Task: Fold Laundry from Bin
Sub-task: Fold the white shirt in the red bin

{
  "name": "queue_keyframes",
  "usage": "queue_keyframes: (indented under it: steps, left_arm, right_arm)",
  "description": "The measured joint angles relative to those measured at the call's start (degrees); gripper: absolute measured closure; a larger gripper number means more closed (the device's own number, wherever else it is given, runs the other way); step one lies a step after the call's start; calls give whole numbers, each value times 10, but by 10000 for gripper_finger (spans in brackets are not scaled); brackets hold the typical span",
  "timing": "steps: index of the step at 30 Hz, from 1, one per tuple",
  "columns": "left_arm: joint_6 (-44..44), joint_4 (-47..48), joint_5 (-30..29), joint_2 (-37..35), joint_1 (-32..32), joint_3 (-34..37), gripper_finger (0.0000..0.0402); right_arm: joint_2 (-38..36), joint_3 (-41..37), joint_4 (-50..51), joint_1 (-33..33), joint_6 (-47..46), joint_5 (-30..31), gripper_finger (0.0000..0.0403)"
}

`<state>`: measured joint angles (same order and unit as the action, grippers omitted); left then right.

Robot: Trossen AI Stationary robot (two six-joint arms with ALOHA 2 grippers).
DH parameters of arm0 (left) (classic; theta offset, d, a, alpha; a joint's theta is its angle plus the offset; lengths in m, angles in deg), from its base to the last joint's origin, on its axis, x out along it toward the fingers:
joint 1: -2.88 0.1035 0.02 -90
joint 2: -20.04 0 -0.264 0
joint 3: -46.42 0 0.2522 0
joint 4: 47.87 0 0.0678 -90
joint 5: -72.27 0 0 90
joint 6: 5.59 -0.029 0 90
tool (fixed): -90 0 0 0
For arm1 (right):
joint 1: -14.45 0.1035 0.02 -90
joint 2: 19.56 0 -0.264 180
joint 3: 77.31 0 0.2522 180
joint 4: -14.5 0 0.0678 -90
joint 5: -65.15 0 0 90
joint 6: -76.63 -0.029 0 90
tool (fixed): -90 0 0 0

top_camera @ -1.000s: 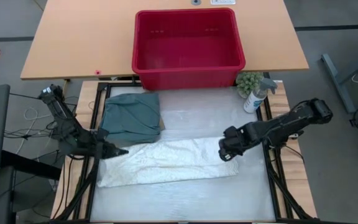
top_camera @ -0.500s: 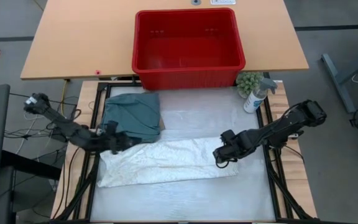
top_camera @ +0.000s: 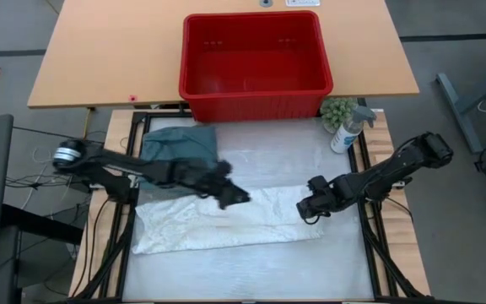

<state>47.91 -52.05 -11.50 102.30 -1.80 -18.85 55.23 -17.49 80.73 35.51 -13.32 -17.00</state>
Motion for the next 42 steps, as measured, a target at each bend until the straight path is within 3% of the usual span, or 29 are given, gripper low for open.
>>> queue_keyframes:
  steps: [5, 10, 21, 32, 37, 42]
  left_arm:
    - [-41, -1, 113, 132, 23, -130, 230]
    - [-49, 2, 160, 224, 25, -215, 230]
    - [-35, 0, 122, 321, 23, -237, 230]
    - [-41, 18, 51, 323, 20, -238, 230]
    - [-44, 27, 46, 323, 19, -238, 230]
    - [-43, 29, 34, 323, 19, -238, 230]
  right_arm:
    - [-52, -84, -84, 4, -5, -4, 78]
    - [-100, -121, -81, 8, 2, 22, 78]
    - [-128, -185, -162, 7, 46, 43, 78]
    - [-180, -192, -195, 19, 69, 63, 78]
    - [-220, -192, -186, 17, 68, 78, 78]
    - [-201, -192, -179, 3, 94, 74, 78]
